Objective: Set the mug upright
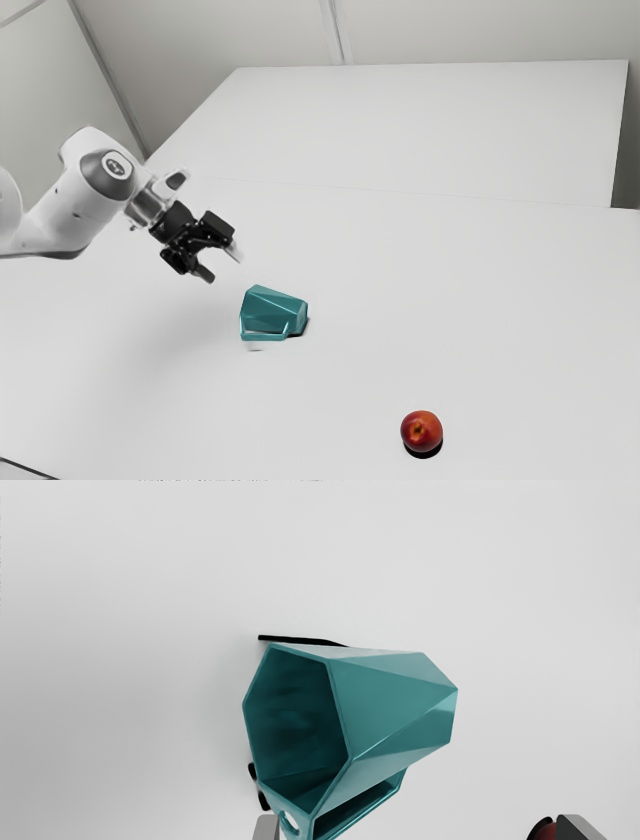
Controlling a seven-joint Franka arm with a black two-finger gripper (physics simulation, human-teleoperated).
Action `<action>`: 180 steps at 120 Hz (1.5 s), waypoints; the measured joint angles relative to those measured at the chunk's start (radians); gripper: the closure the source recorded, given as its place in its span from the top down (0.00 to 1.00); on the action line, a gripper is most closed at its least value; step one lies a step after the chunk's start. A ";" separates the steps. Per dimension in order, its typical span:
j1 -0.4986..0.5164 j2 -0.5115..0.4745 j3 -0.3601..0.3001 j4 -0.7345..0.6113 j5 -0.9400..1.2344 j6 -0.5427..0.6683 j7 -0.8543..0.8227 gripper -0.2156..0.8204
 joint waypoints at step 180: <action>-0.031 0.067 -0.009 -0.010 -0.311 -0.071 0.553 0.05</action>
